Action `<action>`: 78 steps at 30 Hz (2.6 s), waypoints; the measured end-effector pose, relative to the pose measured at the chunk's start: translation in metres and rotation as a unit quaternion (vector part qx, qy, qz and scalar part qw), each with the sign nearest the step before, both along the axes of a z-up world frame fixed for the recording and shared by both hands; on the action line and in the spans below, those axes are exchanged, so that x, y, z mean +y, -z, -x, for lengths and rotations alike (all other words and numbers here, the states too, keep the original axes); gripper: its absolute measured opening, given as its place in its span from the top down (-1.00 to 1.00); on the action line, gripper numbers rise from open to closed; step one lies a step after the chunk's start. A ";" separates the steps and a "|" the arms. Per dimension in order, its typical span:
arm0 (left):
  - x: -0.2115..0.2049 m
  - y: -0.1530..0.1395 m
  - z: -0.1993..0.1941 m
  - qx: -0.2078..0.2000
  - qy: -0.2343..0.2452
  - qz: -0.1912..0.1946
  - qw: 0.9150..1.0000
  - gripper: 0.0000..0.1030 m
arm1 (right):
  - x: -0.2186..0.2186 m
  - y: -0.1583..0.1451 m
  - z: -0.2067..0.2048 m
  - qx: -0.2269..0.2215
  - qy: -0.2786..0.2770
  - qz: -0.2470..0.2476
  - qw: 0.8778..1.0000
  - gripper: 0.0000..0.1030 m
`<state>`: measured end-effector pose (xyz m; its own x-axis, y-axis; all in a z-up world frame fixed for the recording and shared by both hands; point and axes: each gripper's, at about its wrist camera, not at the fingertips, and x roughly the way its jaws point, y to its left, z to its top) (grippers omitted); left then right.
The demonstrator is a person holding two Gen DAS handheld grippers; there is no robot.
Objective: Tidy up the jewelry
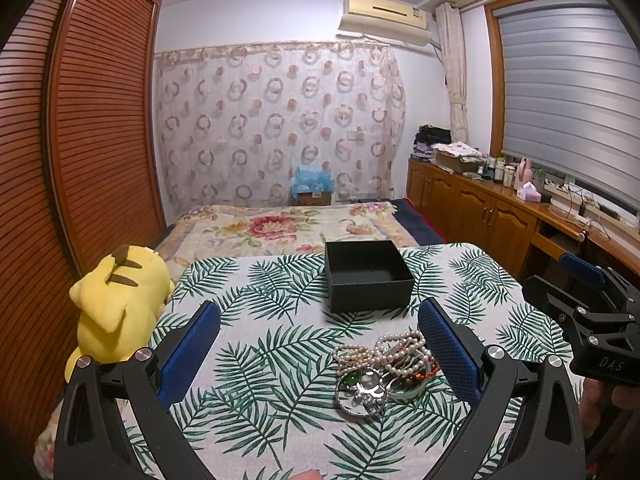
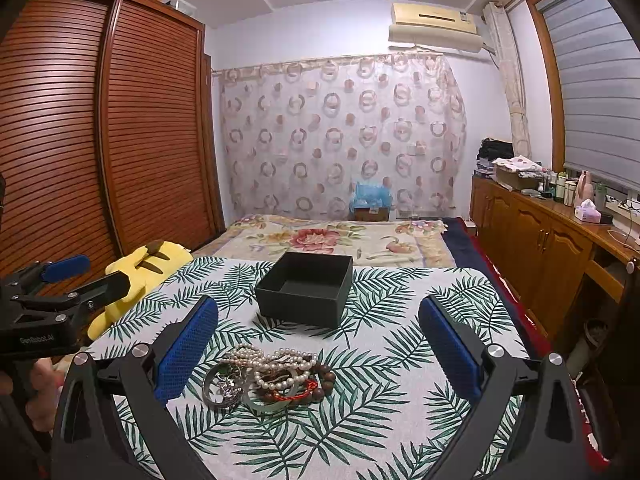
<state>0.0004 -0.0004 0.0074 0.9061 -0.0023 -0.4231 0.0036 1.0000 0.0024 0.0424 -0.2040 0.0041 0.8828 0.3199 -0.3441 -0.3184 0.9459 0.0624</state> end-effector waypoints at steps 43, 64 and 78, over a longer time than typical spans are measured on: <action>-0.001 -0.010 0.003 -0.001 0.001 0.001 1.000 -0.86 | -0.003 0.002 -0.001 0.000 0.000 0.000 1.000 -0.95; 0.009 0.049 -0.029 0.093 0.032 0.008 0.995 -0.86 | -0.002 0.036 -0.019 0.052 -0.031 0.022 0.998 -0.91; 0.015 0.097 -0.048 0.155 0.047 0.023 0.986 -0.86 | 0.030 0.075 -0.056 0.114 -0.115 0.087 0.983 -0.25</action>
<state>0.0479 0.0142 -0.0893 0.7274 -0.1061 -0.6779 0.0898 0.9942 -0.0593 0.0985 -0.1745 -0.0711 0.6879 0.4211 -0.5911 -0.5216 0.8532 0.0009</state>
